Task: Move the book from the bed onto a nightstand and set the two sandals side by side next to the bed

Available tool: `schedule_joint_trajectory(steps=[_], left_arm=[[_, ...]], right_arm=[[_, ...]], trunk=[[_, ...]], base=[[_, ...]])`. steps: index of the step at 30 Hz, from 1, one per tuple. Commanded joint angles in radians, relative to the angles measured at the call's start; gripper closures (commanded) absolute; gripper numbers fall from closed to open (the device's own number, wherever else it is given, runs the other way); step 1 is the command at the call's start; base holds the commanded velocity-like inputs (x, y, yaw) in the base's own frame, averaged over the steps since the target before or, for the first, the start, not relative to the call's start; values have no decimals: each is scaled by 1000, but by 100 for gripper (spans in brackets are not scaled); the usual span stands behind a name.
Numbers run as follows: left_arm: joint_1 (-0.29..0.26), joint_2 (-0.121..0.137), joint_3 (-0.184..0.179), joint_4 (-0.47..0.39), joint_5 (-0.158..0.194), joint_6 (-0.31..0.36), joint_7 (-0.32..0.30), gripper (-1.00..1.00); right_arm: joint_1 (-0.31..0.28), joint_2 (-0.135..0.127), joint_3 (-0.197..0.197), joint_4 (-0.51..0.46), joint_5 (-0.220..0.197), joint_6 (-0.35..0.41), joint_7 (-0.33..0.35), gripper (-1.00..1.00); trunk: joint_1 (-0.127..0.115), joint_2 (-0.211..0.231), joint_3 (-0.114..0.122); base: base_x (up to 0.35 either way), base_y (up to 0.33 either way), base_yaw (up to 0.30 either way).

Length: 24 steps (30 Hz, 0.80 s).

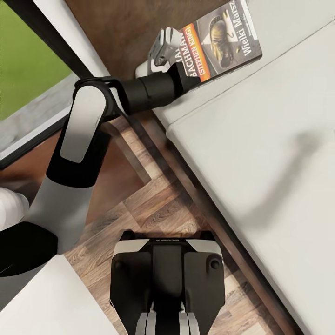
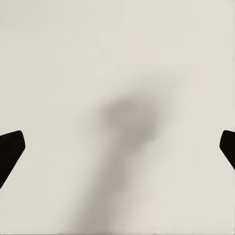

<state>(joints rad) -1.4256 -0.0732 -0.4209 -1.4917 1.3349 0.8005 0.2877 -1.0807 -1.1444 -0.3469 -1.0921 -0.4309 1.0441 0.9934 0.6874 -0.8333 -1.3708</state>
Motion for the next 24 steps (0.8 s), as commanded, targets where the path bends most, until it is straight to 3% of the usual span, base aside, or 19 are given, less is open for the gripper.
schedule_joint_trajectory(steps=[1, 8, 24], left_arm=[[0, 0, 0, -1, 10, 2, 9, 100], [6, 4, 3, -29, 59, 14, 74, 100], [33, 6, 5, -56, 80, 23, 105, 100]], right_arm=[[-1, 0, 0, 1, 4, 3, 6, -100], [19, 14, -1, 7, 2, 3, 28, -100], [27, 32, -1, 6, 2, 3, 59, -100]], trunk=[[0, -1, 1], [0, -1, 13], [0, -1, 39]], base=[[0, 0, -12], [0, 0, -7], [0, 0, -1]])
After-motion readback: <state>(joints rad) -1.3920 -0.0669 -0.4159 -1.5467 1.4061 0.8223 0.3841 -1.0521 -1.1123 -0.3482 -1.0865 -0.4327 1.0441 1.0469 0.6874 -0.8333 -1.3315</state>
